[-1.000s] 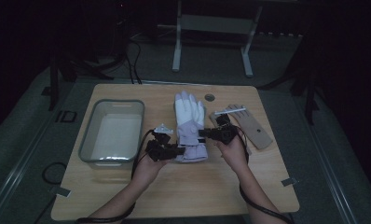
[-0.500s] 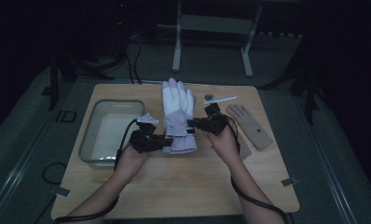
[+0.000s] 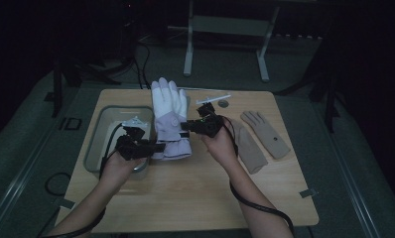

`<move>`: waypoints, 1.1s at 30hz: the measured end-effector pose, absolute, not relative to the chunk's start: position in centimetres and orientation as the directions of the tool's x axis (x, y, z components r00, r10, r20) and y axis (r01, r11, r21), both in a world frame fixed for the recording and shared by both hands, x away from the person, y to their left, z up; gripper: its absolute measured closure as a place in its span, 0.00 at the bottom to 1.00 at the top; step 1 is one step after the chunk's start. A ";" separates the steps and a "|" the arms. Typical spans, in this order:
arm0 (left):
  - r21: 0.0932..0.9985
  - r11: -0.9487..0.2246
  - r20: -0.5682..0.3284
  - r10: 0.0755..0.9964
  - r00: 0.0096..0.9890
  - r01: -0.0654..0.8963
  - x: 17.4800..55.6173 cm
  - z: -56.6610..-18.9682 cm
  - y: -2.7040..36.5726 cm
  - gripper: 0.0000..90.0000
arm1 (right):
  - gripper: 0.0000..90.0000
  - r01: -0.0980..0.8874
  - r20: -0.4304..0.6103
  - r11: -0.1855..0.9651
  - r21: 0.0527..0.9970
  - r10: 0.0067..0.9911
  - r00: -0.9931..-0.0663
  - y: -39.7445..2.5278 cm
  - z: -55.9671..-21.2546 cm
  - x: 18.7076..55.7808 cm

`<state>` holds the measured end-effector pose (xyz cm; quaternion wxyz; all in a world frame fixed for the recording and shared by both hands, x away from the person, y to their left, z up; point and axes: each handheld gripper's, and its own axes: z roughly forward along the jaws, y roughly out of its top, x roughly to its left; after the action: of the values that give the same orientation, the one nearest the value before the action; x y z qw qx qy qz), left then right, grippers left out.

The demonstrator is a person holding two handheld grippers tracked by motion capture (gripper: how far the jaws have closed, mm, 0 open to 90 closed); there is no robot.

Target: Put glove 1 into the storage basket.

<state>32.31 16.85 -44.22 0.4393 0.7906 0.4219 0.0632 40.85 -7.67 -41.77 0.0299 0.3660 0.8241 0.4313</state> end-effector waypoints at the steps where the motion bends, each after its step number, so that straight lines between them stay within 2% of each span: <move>1: 0.747 -0.257 -0.271 0.724 0.634 0.613 32.3 -44.2 17.3 0.80 | 0.89 0.575 0.265 0.362 0.734 0.626 -0.733 -7.3 -41.7 40.8; 20: 0.725 -0.239 -0.277 0.758 0.591 0.647 30.9 -44.1 26.0 0.80 | 0.89 0.562 0.290 0.404 0.722 0.560 -0.776 1.9 -42.0 41.1; 33: 0.684 -0.264 -0.288 0.759 0.584 0.680 31.9 -46.4 30.5 0.79 | 0.89 0.591 0.318 0.432 0.681 0.552 -0.771 6.9 -44.8 42.2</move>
<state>31.89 30.46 -46.42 0.4029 0.7935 0.4535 0.0486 42.15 6.87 -44.77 -0.0235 0.3377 0.8459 0.4121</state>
